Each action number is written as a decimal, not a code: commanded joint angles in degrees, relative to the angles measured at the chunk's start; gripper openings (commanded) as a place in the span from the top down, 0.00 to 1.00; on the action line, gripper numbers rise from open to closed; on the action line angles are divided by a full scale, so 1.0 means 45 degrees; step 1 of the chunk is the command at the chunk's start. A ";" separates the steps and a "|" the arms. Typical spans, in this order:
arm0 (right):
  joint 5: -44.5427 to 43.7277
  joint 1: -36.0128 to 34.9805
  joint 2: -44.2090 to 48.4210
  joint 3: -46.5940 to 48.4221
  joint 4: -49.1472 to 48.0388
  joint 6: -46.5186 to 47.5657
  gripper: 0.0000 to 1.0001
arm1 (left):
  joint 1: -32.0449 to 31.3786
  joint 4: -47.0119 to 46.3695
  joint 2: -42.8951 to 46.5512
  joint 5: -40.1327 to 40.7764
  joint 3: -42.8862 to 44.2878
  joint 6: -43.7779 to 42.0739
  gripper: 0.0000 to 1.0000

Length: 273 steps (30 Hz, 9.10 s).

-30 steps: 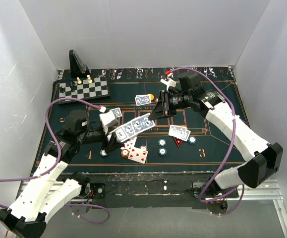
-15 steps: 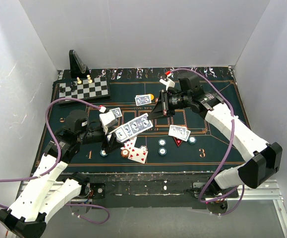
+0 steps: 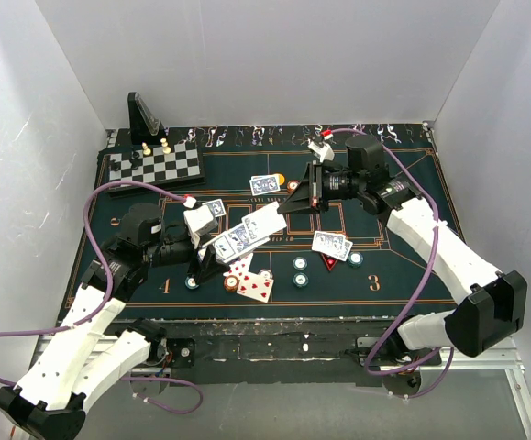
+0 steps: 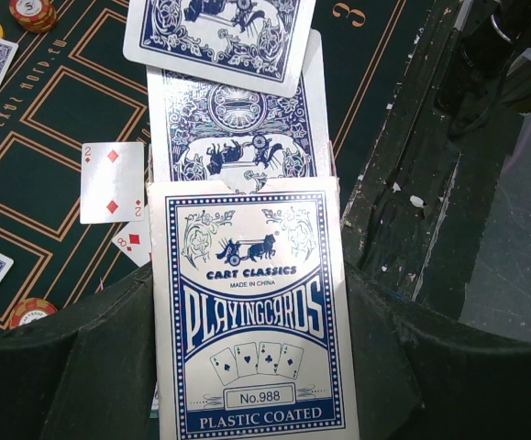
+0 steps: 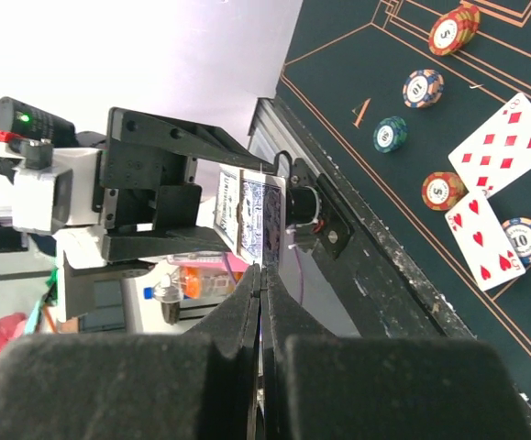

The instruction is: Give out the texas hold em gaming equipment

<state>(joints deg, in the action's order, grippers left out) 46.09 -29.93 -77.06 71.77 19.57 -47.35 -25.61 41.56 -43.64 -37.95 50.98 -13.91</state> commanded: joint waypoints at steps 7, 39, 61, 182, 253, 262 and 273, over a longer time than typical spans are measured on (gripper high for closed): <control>0.1341 0.0655 0.0190 -0.0577 -0.3196 -0.2288 0.99 | 0.0065 -0.0134 0.0283 -0.0140 -0.0099 -0.0073 1.00; 0.1654 0.1613 -0.2716 -0.1613 -0.6809 -0.4340 0.99 | 0.0085 0.0022 0.0498 -0.0120 -0.0294 -0.0151 1.00; -0.2173 0.0599 -0.3344 -0.1436 0.0396 0.1460 0.60 | 0.0221 0.0002 0.0615 -0.0414 -0.0255 -0.0014 1.00; 0.0795 -0.5887 -0.9654 0.3505 -0.2670 0.0620 0.31 | 0.0221 0.1233 0.0733 -0.0081 0.1073 -0.0229 1.00; -0.0241 -0.2430 -0.1783 -0.0636 -0.2338 0.0601 0.43 | 0.0221 0.0296 0.0498 -0.0374 0.0272 -0.0444 1.00; -0.0320 -0.2274 -0.1685 -0.0616 -0.2454 0.0563 0.49 | 0.0221 0.0373 0.0557 -0.0413 0.0253 -0.0424 1.00; -0.0846 -0.2118 -0.1041 -0.1025 -0.3391 -0.0238 0.61 | 0.0221 0.0393 0.0635 -0.0413 0.0155 -0.0424 1.00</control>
<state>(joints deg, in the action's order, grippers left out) 44.16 -40.14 -84.79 68.10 8.19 -47.00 -24.86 44.97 -41.91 -38.15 51.16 -15.86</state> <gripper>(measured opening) 0.407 0.649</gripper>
